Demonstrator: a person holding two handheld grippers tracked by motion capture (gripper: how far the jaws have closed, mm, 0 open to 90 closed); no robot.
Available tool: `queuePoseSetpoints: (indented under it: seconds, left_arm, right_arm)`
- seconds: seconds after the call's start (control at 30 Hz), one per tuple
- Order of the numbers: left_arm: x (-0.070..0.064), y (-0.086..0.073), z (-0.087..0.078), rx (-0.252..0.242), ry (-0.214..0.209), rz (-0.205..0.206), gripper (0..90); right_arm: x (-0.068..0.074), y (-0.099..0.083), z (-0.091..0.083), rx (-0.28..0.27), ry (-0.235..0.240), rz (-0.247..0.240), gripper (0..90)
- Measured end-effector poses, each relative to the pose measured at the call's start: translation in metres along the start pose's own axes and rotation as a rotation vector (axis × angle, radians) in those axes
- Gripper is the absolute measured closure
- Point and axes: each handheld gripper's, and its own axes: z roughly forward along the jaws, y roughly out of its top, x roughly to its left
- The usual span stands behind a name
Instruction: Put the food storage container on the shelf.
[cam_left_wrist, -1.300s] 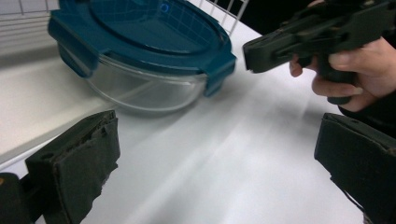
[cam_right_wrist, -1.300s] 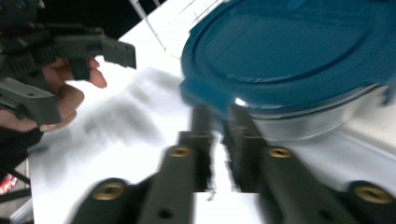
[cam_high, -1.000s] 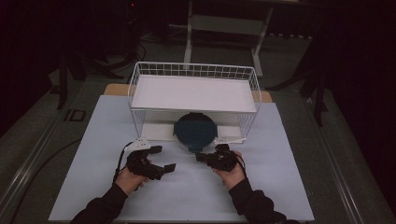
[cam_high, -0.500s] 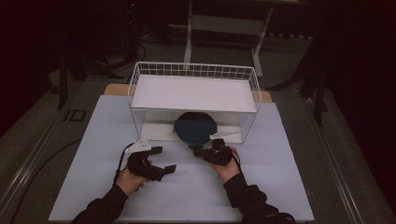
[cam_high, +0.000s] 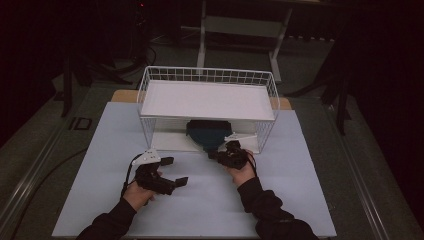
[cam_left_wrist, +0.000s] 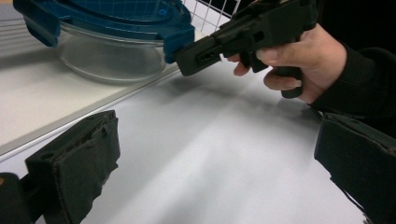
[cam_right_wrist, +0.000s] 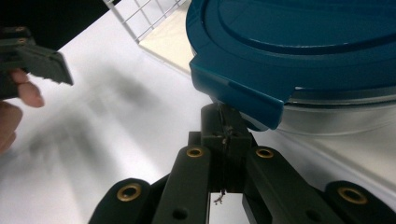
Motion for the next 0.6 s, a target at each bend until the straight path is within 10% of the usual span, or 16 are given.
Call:
queuePoseSetpoints:
  seconds: [0.6]
  left_arm:
    - [-0.002, -0.001, -0.001, 0.0, -0.006, 0.012, 0.6]
  right_arm:
    - [-0.011, 0.012, 0.011, -0.025, -0.016, 0.024, 89.9]
